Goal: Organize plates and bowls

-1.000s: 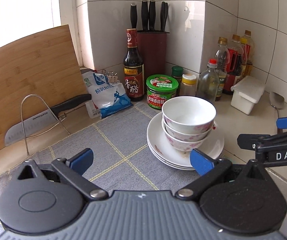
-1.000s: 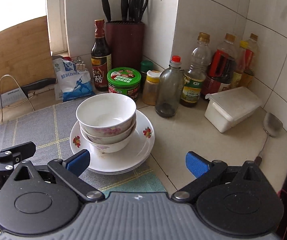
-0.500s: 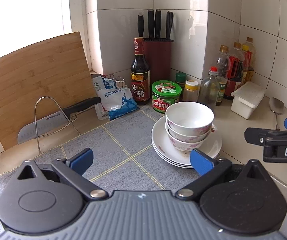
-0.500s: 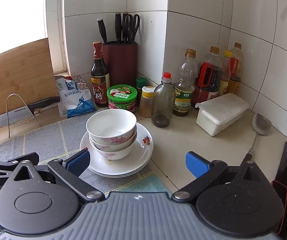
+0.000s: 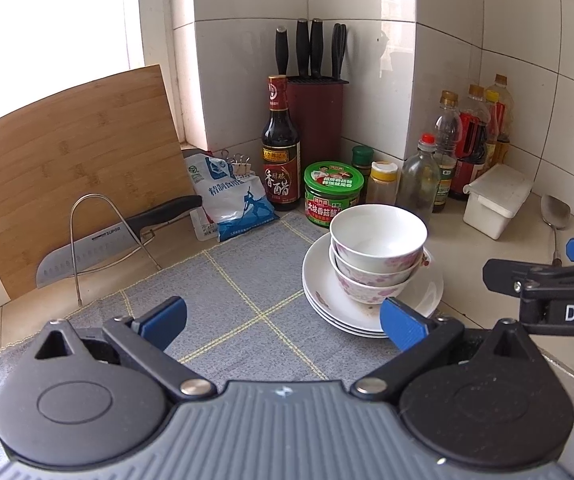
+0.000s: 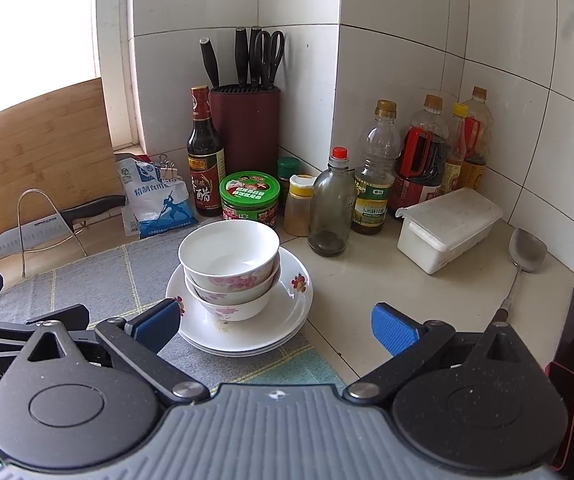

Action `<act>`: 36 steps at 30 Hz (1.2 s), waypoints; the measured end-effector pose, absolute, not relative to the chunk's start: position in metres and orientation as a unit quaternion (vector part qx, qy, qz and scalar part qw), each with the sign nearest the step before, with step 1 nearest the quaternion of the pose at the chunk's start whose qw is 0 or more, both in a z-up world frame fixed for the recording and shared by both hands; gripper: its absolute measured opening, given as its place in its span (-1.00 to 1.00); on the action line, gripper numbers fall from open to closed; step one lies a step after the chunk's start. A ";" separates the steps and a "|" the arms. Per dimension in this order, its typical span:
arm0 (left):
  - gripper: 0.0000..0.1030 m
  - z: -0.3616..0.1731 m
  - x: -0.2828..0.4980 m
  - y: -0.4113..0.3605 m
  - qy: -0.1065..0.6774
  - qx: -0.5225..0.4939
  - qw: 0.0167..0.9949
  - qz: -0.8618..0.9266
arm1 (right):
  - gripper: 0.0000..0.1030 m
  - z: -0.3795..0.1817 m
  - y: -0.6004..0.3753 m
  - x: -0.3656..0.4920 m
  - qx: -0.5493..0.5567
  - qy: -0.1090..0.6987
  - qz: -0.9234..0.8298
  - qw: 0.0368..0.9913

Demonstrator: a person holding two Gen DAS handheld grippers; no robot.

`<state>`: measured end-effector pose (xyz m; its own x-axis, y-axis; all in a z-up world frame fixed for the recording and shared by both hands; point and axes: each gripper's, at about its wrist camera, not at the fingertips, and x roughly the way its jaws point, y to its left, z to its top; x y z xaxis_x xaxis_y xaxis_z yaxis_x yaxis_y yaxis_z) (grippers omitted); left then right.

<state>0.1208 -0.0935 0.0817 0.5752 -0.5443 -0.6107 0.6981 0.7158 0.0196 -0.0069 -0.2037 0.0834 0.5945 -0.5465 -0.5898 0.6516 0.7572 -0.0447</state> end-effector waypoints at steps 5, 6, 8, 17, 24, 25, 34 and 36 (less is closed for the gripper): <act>0.99 0.083 0.120 -0.093 0.294 0.128 0.879 -0.353 | 1.00 0.085 -0.203 -0.008 0.087 0.296 -0.335 0.890; 0.99 0.083 0.120 -0.093 0.293 0.129 0.879 -0.353 | 1.00 0.085 -0.203 -0.008 0.087 0.295 -0.335 0.890; 0.99 0.083 0.120 -0.093 0.293 0.129 0.880 -0.352 | 1.00 0.086 -0.203 -0.009 0.087 0.295 -0.335 0.890; 0.99 0.085 0.118 -0.091 0.292 0.128 0.881 -0.350 | 1.00 0.087 -0.202 -0.010 0.085 0.294 -0.335 0.891; 0.99 0.086 0.116 -0.091 0.291 0.130 0.881 -0.350 | 1.00 0.087 -0.202 -0.011 0.085 0.293 -0.335 0.891; 0.99 0.086 0.116 -0.091 0.291 0.130 0.881 -0.350 | 1.00 0.087 -0.202 -0.011 0.085 0.294 -0.336 0.891; 0.99 0.086 0.115 -0.091 0.291 0.130 0.881 -0.350 | 1.00 0.089 -0.201 -0.015 0.084 0.292 -0.337 0.891; 0.99 0.086 0.115 -0.090 0.291 0.130 0.881 -0.350 | 1.00 0.089 -0.201 -0.015 0.083 0.293 -0.337 0.891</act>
<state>0.1147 -0.0904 0.0864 0.5863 -0.5405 -0.6034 0.6915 0.7220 0.0252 -0.0147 -0.2009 0.0894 0.6015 -0.5515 -0.5780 0.6492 0.7590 -0.0486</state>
